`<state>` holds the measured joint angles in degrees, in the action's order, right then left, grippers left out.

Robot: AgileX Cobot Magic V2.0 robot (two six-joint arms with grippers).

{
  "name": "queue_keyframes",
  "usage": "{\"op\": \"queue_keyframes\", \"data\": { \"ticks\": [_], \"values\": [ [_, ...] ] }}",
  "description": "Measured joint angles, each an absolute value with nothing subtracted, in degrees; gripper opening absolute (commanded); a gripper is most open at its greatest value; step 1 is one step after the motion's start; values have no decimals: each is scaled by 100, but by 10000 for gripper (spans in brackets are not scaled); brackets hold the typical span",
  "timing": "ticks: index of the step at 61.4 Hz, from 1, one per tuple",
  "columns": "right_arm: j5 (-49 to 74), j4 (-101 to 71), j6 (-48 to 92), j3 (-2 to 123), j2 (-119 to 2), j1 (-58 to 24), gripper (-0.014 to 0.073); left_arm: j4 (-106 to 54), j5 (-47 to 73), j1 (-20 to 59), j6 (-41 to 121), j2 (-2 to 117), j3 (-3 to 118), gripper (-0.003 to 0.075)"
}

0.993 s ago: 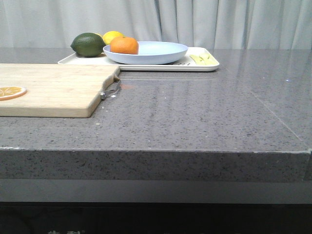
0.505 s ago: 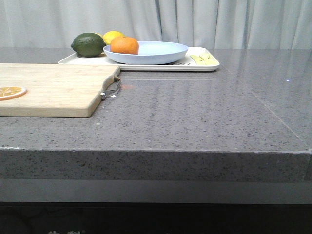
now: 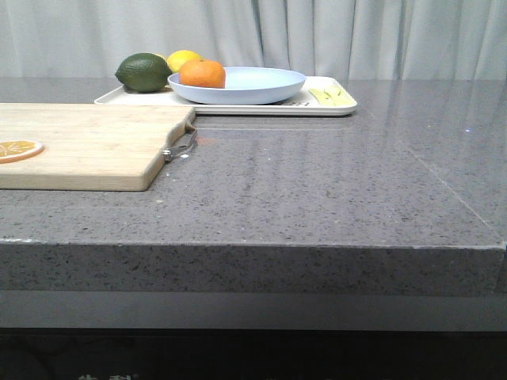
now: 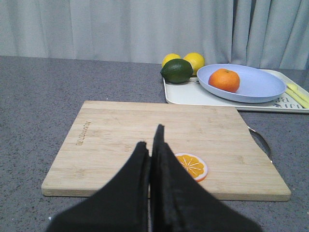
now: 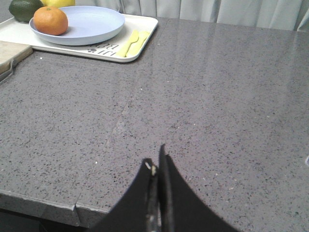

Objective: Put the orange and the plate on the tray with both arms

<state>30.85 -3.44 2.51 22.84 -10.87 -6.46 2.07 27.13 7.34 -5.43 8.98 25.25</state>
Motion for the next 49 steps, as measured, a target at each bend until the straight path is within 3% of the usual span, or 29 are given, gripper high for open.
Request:
{"op": "queue_keyframes", "data": {
  "ticks": [37,49],
  "values": [
    [3085,-344,251,2284,-1087,-646,-71,207,2655,734,-543,888,2496,-18],
    [3085,-344,251,2284,-1087,-646,-71,126,2364,383,-543,317,1935,-18]
  ]
}}
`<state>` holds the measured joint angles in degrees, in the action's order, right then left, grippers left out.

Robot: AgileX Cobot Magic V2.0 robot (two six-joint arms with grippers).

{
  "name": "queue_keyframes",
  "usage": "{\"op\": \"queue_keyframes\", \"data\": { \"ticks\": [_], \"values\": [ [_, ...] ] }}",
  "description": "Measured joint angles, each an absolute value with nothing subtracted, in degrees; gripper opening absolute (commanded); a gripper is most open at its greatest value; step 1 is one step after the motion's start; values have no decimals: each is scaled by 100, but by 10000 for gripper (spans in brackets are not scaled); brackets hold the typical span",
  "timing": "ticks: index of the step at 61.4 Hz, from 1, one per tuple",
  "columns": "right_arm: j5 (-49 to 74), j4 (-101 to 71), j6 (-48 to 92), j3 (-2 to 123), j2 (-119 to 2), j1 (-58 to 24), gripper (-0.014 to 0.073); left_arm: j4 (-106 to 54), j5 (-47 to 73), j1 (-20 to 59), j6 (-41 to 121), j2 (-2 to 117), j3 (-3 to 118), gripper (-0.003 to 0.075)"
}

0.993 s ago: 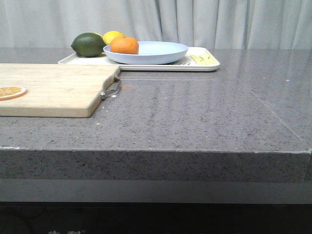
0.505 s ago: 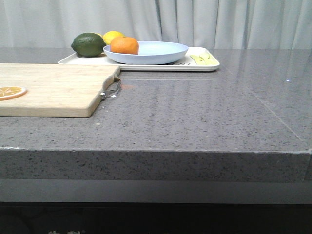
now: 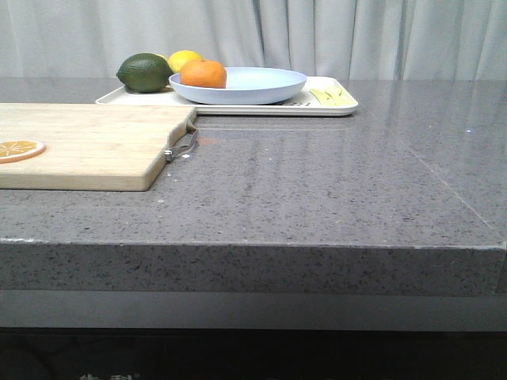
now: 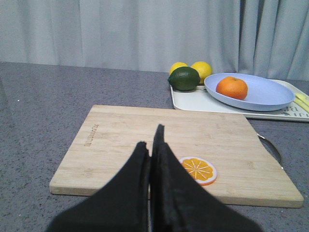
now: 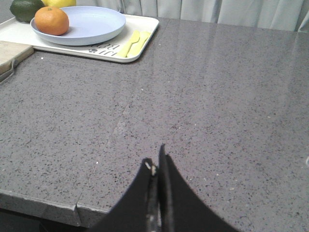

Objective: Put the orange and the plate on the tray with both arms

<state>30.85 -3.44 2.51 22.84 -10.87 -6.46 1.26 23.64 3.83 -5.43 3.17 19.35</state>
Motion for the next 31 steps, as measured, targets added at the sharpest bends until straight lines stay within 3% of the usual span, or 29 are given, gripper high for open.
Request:
{"op": "queue_keyframes", "data": {
  "ticks": [31],
  "values": [
    [3080,-344,251,2268,-1073,-642,-71,0,1481,-3,-543,-21,206,-18]
  ]
}}
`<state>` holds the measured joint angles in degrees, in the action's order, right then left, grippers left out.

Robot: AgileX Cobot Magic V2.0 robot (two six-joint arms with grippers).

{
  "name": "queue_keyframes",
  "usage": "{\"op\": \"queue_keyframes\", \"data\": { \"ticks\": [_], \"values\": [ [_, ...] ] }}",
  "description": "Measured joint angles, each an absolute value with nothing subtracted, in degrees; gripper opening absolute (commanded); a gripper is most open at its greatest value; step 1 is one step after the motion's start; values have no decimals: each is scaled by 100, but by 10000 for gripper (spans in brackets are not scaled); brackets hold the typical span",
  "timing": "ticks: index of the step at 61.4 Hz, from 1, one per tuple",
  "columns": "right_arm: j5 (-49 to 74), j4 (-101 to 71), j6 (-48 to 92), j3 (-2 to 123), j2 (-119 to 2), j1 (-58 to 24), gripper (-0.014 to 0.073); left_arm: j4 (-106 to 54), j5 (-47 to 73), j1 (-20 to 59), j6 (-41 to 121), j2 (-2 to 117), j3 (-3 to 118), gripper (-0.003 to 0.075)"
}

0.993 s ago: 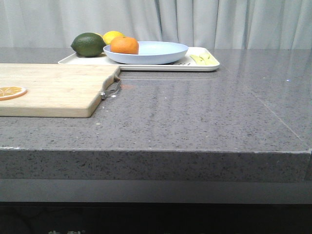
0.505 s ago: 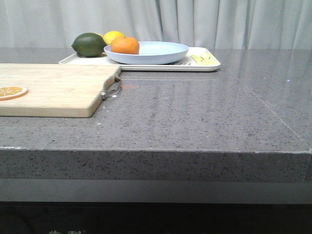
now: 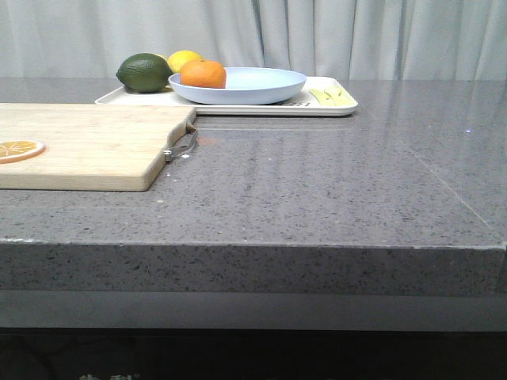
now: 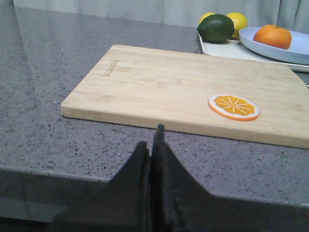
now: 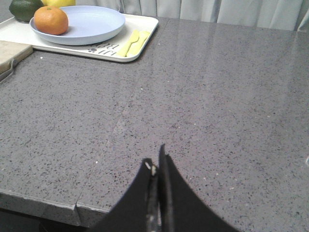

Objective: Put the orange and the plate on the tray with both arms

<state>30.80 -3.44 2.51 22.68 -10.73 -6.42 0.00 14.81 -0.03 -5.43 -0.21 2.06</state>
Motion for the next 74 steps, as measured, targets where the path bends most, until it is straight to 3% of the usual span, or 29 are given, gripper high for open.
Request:
{"op": "queue_keyframes", "data": {
  "ticks": [15,74],
  "values": [
    [3080,-344,251,2268,-1073,-642,-71,0,939,-3,-543,-21,-7,-18],
    [3080,-344,251,2268,-1073,-642,-71,0,904,-3,-543,-21,-7,-18]
  ]
}}
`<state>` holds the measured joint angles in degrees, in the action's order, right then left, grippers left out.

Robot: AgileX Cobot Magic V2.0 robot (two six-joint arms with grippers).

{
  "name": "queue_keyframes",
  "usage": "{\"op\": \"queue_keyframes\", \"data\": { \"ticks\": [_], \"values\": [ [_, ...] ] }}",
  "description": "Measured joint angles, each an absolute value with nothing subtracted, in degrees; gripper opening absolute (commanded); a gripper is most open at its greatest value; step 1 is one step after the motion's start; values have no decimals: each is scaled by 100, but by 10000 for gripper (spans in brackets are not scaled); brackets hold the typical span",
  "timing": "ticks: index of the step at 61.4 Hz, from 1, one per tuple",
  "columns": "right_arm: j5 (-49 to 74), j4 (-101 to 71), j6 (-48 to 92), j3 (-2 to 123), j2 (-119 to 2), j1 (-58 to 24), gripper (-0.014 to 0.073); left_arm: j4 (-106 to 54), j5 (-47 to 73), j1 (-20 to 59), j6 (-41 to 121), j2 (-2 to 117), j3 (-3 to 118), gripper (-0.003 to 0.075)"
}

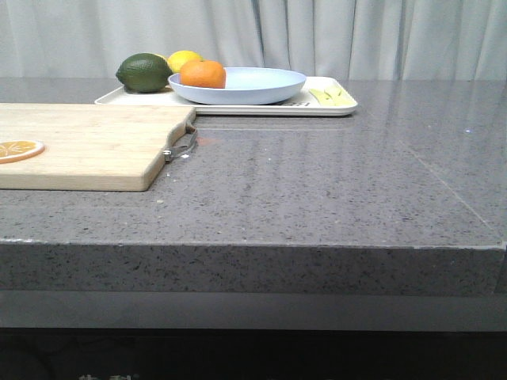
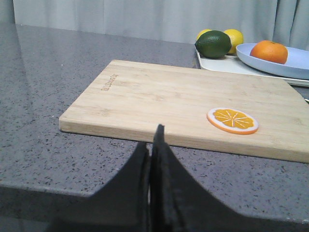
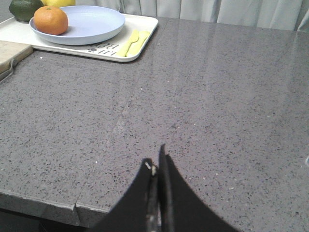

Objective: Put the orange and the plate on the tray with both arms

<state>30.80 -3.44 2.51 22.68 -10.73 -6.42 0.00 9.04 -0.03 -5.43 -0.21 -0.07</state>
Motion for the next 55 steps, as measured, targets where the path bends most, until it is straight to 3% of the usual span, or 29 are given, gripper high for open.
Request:
{"op": "queue_keyframes", "data": {
  "ticks": [15,33,55],
  "values": [
    [2107,-173,276,1969,-1011,-605,-71,0,904,-3,-543,-21,-7,-18],
    [-137,-143,288,213,-425,-135,-71,0,904,-3,-543,-21,-7,-18],
    [614,-134,297,-157,49,-126,-71,0,904,-3,-543,-21,-7,-18]
  ]
}}
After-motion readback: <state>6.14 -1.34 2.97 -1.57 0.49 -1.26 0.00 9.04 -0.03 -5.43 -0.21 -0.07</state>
